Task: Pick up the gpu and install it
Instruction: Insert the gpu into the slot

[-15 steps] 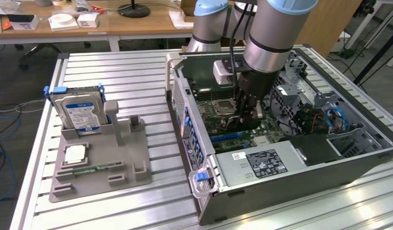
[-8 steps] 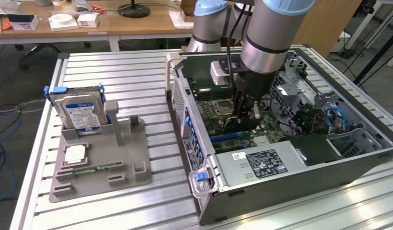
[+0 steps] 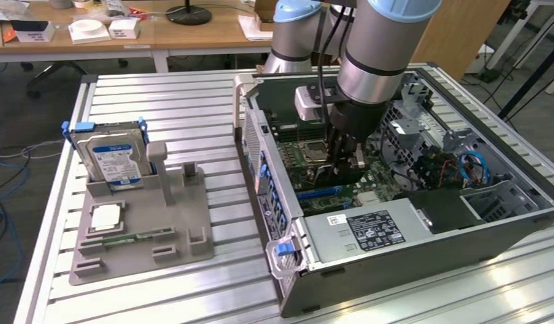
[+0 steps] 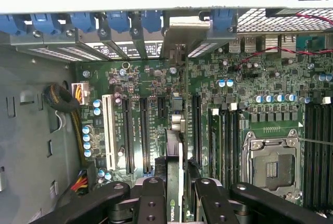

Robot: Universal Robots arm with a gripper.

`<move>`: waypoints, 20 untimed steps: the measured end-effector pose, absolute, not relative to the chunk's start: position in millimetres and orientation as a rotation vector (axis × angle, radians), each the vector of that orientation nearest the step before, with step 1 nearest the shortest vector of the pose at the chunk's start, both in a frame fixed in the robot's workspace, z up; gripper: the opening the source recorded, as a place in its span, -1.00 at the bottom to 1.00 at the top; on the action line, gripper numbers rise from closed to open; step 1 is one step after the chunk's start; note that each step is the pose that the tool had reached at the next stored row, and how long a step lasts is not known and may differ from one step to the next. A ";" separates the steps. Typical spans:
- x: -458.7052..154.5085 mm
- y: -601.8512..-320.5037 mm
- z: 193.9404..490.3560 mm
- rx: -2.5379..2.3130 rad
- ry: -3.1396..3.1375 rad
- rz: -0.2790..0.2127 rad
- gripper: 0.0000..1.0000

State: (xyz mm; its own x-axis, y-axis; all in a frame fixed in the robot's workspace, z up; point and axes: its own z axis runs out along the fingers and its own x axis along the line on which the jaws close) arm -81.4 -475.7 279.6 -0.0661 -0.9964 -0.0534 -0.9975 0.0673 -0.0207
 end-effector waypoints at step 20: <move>-81.3 -474.8 277.6 -2.106 2.252 0.040 -0.47</move>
